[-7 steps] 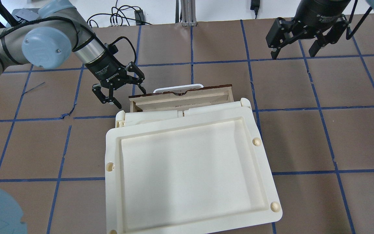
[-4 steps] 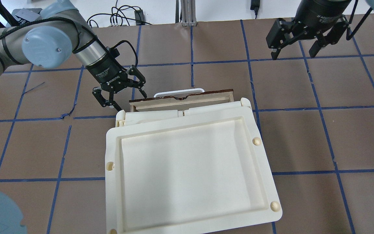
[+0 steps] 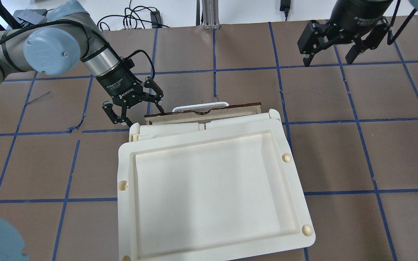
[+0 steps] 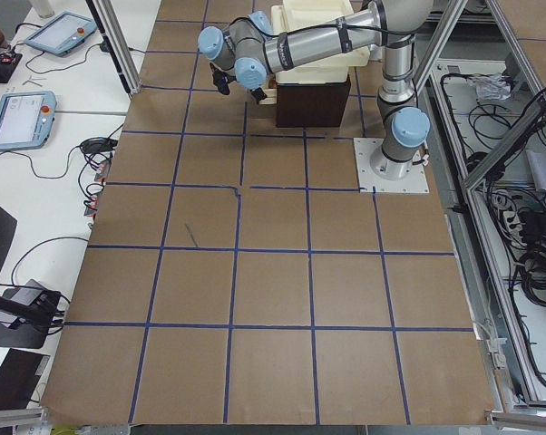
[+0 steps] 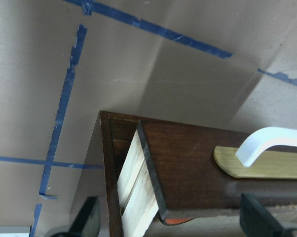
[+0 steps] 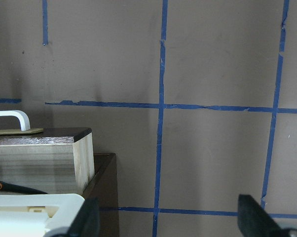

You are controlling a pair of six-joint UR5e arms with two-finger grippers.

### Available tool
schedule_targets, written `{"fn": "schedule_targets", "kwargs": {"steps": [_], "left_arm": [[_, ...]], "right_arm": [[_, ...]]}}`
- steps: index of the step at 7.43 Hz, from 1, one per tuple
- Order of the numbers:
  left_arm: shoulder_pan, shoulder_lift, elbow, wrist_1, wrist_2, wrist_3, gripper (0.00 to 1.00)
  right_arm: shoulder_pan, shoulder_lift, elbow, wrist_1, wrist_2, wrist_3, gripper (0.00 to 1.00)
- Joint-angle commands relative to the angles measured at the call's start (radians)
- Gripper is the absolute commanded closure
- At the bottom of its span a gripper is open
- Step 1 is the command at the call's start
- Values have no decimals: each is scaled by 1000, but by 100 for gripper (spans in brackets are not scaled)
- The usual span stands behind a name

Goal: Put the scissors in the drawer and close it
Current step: 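Keep pushing the drawer with the left gripper until fully shut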

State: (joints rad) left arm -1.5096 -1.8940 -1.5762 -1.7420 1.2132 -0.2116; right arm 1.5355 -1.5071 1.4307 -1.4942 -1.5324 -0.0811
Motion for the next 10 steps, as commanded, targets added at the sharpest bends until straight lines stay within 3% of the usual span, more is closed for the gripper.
{"fn": "schedule_targets", "kwargs": {"steps": [1,4,10], "left_arm": [[0,0,2,16,-1,0,0],[2,-8,-2,195,-3,11,0],[2,-10,-54,119,0,12,0]], "right_arm": [[0,1,2,0,0,0,0],[0,1,2,0,0,0,0],[-3,2,2,0,0,0,0]]}}
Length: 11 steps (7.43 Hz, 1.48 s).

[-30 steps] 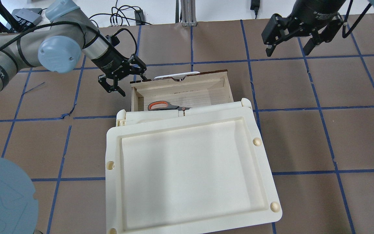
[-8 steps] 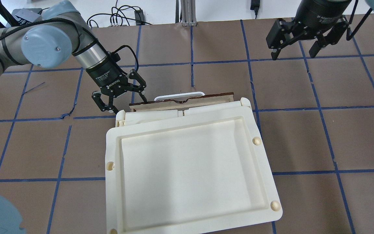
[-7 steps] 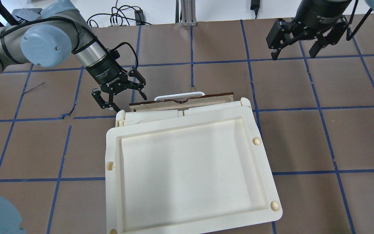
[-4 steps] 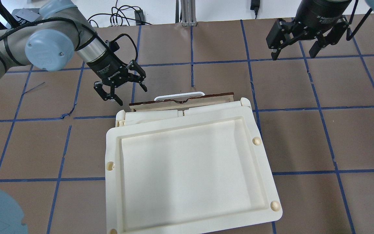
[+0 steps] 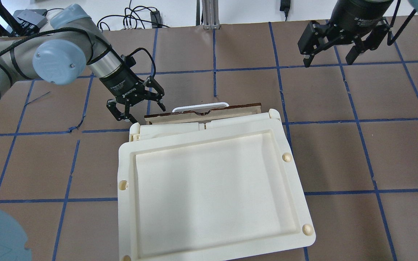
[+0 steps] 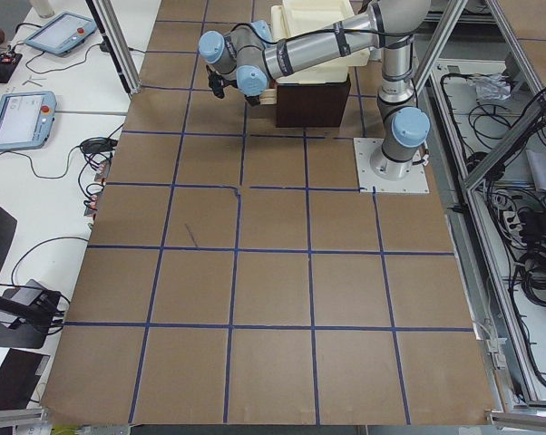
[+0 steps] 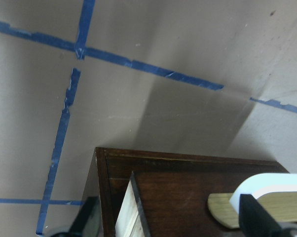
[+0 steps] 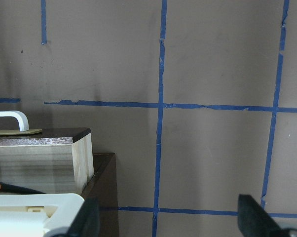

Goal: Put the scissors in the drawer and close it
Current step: 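Keep pushing the drawer with the left gripper until fully shut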

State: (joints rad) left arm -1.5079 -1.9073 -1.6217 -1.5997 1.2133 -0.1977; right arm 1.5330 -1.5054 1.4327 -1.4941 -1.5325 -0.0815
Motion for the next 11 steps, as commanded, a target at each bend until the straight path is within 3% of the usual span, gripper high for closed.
{"fn": "schedule_targets", "kwargs": {"steps": [1,11], "left_arm": [[0,5,-9,-43,0,-8,0],[-3,20,-10,-129,2,-12,0]], "right_arm": [[1,-1,0,-3,0,0,0],[1,-1,11,-12,-14,0,0]]}}
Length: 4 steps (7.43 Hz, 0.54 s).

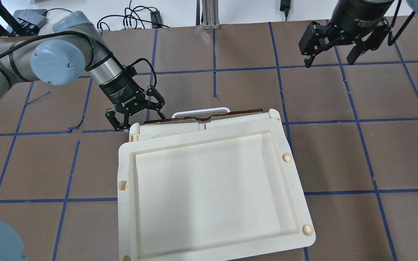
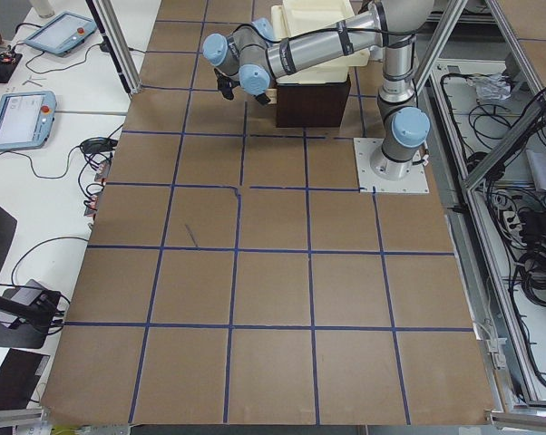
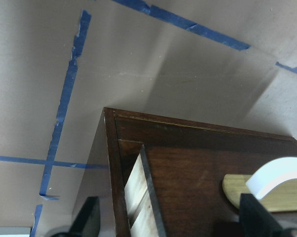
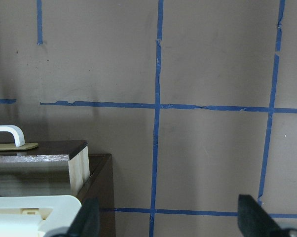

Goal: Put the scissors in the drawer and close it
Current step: 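Keep pushing the drawer with the left gripper until fully shut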

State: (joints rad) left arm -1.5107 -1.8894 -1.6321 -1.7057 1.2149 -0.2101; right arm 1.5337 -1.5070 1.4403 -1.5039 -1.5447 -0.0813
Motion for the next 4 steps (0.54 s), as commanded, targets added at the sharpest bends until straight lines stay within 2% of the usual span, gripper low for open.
{"fn": "schedule_targets", "kwargs": {"steps": [1,4], "left_arm": [[0,16,0,-52,0,0,0],[0,26,-3,-115,0,9,0]], "right_arm": [[0,1,3,-2,-2,-2,0],[0,1,5,-4,-2,-2,0]]}}
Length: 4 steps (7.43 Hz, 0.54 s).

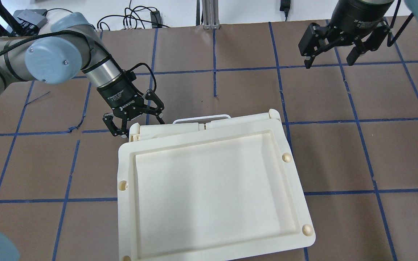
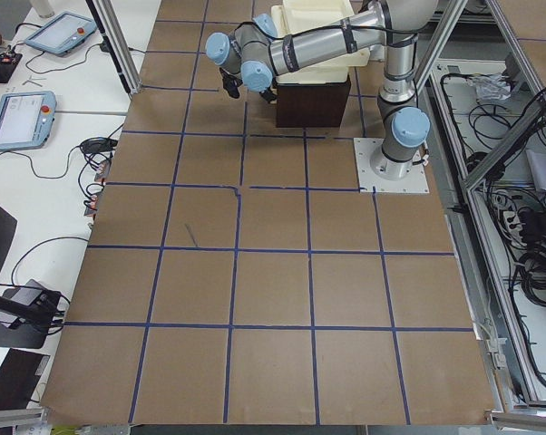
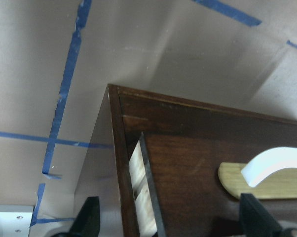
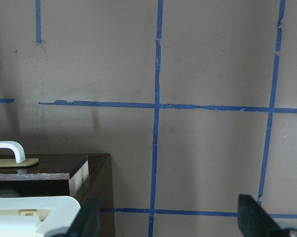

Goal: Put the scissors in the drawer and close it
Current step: 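Keep pushing the drawer with the left gripper until fully shut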

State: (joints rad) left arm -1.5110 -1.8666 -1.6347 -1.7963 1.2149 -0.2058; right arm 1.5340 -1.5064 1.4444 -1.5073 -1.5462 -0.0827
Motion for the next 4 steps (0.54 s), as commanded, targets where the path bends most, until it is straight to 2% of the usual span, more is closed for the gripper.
{"fn": "schedule_targets", "kwargs": {"steps": [1,4], "left_arm": [[0,3,-1,-37,0,6,0],[0,4,-1,-58,2,6,0]], "right_arm": [[0,0,2,-1,0,0,0],[0,-1,7,-1,0,-2,0]]}}
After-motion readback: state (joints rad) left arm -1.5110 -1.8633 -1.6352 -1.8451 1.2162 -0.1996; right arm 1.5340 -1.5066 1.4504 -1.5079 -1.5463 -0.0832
